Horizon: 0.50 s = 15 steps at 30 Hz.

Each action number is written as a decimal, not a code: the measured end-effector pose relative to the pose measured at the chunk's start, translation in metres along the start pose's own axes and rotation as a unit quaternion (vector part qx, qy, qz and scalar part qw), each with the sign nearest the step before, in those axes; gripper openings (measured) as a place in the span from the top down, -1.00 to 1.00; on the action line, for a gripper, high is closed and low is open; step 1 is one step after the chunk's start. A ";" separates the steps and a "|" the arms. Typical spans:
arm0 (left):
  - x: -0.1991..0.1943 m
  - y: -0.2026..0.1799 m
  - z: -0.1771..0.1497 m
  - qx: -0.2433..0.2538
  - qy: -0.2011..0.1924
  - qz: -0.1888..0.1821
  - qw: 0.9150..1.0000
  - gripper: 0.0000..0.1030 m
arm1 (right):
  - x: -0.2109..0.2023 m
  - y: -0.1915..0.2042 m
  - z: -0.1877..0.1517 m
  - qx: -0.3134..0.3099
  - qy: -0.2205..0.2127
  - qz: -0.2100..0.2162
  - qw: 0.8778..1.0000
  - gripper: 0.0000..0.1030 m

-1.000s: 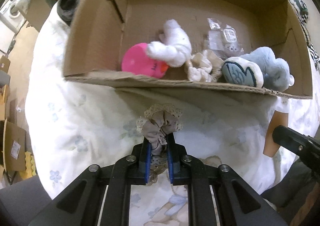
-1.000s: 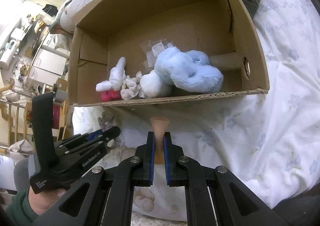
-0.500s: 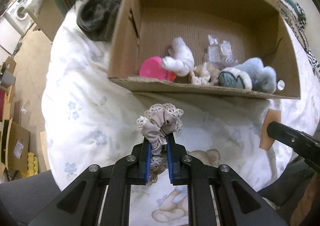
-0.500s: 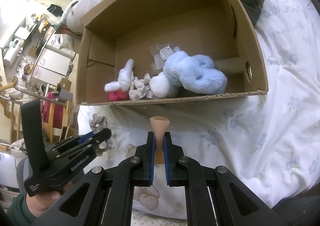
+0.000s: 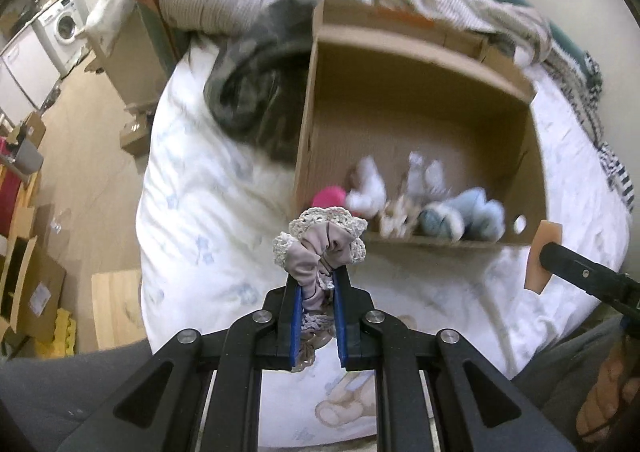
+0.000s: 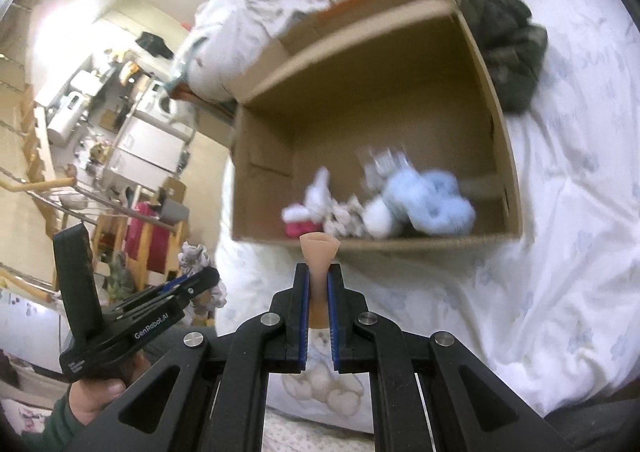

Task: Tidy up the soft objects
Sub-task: 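Lower the lace scrunchie and tan item into the box and open both tools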

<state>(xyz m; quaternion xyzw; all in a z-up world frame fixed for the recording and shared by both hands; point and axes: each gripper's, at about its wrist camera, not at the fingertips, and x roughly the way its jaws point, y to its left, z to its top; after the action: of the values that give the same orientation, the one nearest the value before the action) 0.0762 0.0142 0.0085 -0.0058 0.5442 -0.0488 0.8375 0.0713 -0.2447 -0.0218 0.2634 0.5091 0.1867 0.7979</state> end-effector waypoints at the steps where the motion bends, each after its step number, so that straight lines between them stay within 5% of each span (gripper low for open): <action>1: -0.004 0.001 0.004 0.000 -0.007 -0.002 1.000 0.76 | -0.005 0.003 0.003 -0.004 -0.007 0.005 1.000 0.80; 6: -0.018 -0.004 0.031 0.019 -0.043 -0.007 0.999 0.76 | -0.025 0.009 0.024 -0.031 -0.046 0.002 0.998 0.80; 15: 0.017 -0.017 0.061 0.048 -0.046 -0.026 0.997 0.76 | -0.026 -0.009 0.053 -0.024 -0.087 -0.004 0.996 0.80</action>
<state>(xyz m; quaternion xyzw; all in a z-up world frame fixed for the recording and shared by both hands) 0.1374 -0.0072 0.0185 0.0176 0.5016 -0.0960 0.8596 0.1089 -0.2790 0.0099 0.2574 0.4345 0.1721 0.8458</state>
